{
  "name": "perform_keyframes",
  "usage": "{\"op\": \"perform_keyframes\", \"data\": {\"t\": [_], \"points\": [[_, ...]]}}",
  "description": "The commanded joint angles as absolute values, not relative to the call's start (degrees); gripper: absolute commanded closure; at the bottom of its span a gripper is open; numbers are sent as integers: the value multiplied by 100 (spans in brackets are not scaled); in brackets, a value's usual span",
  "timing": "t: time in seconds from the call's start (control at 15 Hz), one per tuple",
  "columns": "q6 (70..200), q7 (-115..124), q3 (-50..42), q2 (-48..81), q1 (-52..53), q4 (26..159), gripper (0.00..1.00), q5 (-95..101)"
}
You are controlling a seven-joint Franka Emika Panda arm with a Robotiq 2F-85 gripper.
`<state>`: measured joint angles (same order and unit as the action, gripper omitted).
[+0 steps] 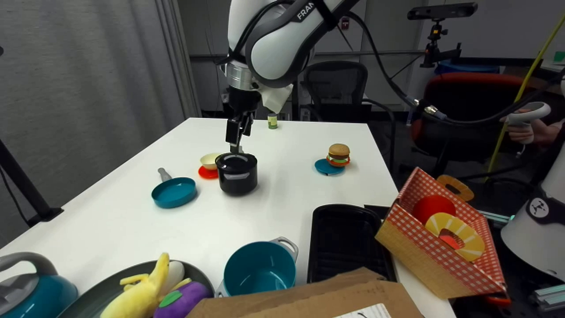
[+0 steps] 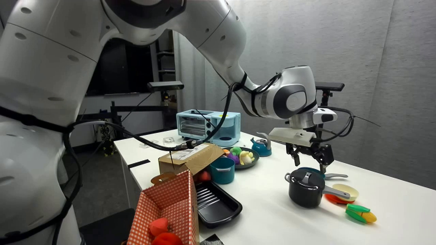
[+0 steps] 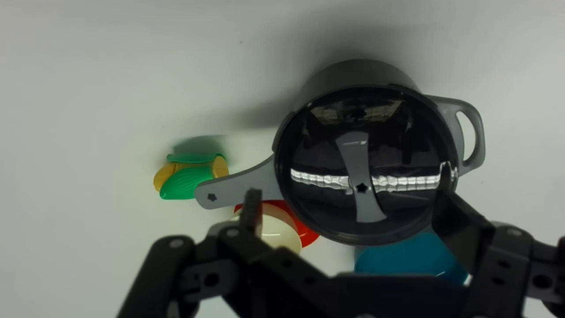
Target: Transfer the lid from the black pot to the green pot
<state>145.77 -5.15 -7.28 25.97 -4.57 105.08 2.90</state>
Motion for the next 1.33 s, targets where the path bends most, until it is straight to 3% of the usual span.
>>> {"op": "perform_keyframes", "data": {"t": [0.0,1.0,1.07,1.27], "points": [[14472,-495,-583,2867,-618,10100,2,178],[14473,-572,-463,3161,-644,10068,4,242],[14463,-587,-466,3163,-655,10049,21,242],[14482,-615,-465,3174,-662,10023,45,256]]}}
